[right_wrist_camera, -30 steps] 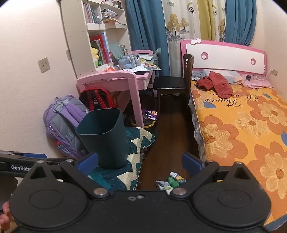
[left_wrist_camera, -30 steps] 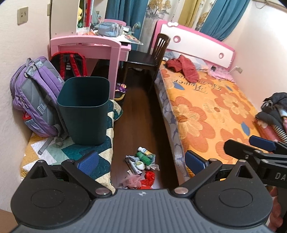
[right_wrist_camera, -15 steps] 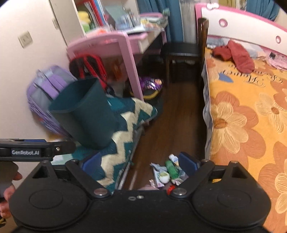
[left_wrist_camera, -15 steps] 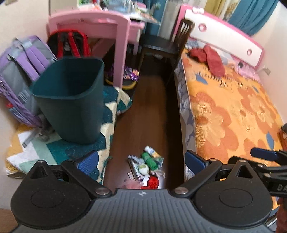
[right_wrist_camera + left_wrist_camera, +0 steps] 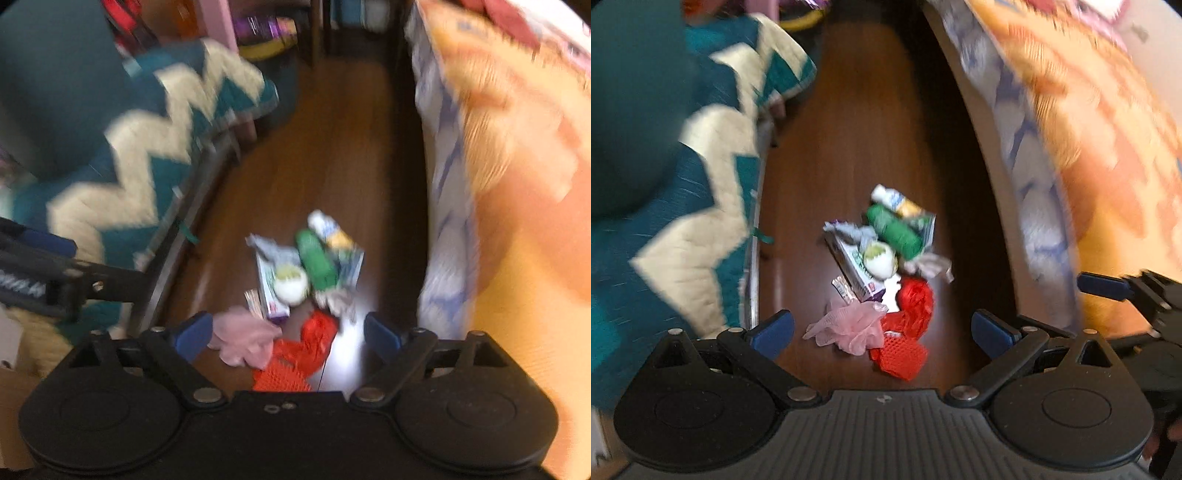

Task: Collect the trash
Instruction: 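Lower both tools to the trash pile and close on items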

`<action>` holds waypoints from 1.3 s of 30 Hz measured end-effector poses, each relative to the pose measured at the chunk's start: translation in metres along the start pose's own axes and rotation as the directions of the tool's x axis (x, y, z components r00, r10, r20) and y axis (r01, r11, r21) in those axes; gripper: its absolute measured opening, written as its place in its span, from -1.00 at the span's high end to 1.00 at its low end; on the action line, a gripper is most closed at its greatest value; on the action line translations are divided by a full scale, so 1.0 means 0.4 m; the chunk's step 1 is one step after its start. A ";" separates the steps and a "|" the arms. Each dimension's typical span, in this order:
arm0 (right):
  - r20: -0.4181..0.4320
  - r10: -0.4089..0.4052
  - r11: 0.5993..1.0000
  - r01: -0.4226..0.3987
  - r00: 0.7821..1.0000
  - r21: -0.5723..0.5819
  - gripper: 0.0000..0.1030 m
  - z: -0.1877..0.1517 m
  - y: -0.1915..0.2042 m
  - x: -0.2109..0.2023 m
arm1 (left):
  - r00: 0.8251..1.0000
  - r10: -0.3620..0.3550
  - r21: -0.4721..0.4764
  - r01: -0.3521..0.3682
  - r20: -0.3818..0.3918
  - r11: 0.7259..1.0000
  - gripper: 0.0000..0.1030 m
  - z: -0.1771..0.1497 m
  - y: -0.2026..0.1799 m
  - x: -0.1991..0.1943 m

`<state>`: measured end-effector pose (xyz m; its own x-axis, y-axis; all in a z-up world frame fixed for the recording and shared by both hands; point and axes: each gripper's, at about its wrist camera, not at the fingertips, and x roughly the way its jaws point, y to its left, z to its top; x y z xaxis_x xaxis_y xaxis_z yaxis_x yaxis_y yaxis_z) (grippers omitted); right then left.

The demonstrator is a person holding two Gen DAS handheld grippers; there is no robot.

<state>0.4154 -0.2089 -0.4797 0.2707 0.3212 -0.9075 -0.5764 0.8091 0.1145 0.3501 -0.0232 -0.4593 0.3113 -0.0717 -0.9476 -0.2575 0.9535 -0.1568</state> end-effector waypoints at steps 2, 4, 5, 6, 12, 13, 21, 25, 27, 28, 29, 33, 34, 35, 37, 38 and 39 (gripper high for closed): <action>-0.046 -0.009 1.000 0.010 0.999 0.015 -0.61 -0.024 -0.017 0.113 | 0.999 0.010 0.019 -0.009 -0.033 1.000 -0.99 -0.017 0.005 0.106; -0.085 -0.013 1.000 0.015 0.996 0.025 -0.56 -0.044 -0.041 0.223 | 0.998 0.019 0.031 -0.017 -0.065 0.999 -0.99 -0.039 0.014 0.213; -0.101 -0.015 0.999 0.018 0.995 0.029 -0.55 -0.050 -0.056 0.280 | 0.997 0.023 0.046 -0.020 -0.070 0.999 -0.99 -0.050 0.017 0.257; -0.121 -0.016 0.999 0.021 0.993 0.036 -0.54 -0.057 -0.071 0.336 | 0.996 0.040 0.069 -0.035 -0.077 0.997 -0.99 -0.062 0.017 0.304; -0.177 -0.002 0.997 0.017 0.984 0.081 -0.52 -0.082 -0.134 0.569 | 0.982 0.105 0.098 -0.090 -0.160 0.991 -0.98 -0.097 0.033 0.571; -0.185 0.005 0.995 0.013 0.983 0.097 -0.52 -0.089 -0.145 0.599 | 0.979 0.113 0.078 -0.101 -0.169 0.992 -0.98 -0.097 0.038 0.613; -0.220 0.024 0.975 0.026 0.975 0.221 -0.52 -0.133 -0.186 0.815 | 0.967 0.080 -0.141 -0.116 -0.242 0.983 -0.98 -0.081 0.096 0.837; -0.229 0.023 0.969 0.034 0.973 0.245 -0.49 -0.159 -0.190 0.864 | 0.957 0.075 -0.195 -0.134 -0.282 0.972 -0.98 -0.097 0.124 0.907; -0.234 0.027 0.964 0.037 0.972 0.263 -0.44 -0.169 -0.191 0.880 | 0.952 0.069 -0.218 -0.138 -0.297 0.966 -0.98 -0.102 0.135 0.934; -0.233 0.028 0.963 0.037 0.972 0.269 -0.39 -0.175 -0.192 0.882 | 0.951 0.071 -0.222 -0.142 -0.300 0.965 -0.93 -0.107 0.138 0.943; -0.231 0.033 0.961 0.033 0.972 0.274 -0.32 -0.178 -0.192 0.884 | 0.949 0.069 -0.223 -0.143 -0.308 0.964 -0.86 -0.110 0.140 0.953; -0.219 0.043 0.960 0.020 0.975 0.279 -0.22 -0.181 -0.189 0.892 | 0.935 0.076 -0.197 -0.151 -0.347 0.969 -0.46 -0.124 0.138 0.984; -0.218 0.047 0.959 0.017 0.975 0.282 -0.20 -0.178 -0.191 0.897 | 0.931 0.079 -0.191 -0.155 -0.355 0.969 -0.35 -0.126 0.137 0.991; -0.217 0.049 0.958 0.015 0.975 0.286 -0.18 -0.179 -0.192 0.896 | 0.930 0.077 -0.192 -0.155 -0.359 0.969 -0.31 -0.126 0.137 1.000; -0.216 0.053 0.957 0.012 0.975 0.291 -0.16 -0.181 -0.193 0.888 | 0.933 0.068 -0.197 -0.145 -0.355 0.970 -0.25 -0.130 0.141 1.002; -0.213 0.054 0.957 0.011 0.975 0.291 -0.15 -0.181 -0.193 0.882 | 0.933 0.066 -0.196 -0.143 -0.354 0.970 -0.18 -0.131 0.141 1.001; -0.210 0.057 0.956 0.008 0.976 0.293 -0.14 -0.180 -0.192 0.872 | 0.933 0.062 -0.197 -0.139 -0.354 0.971 -0.13 -0.132 0.141 0.999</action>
<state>0.4985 -0.1944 -0.8340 0.0698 0.2561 -0.9641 -0.3229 0.9203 0.2210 0.4118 -0.0135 -0.8615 -0.0490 -0.1112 -0.9926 -0.4730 0.8779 -0.0750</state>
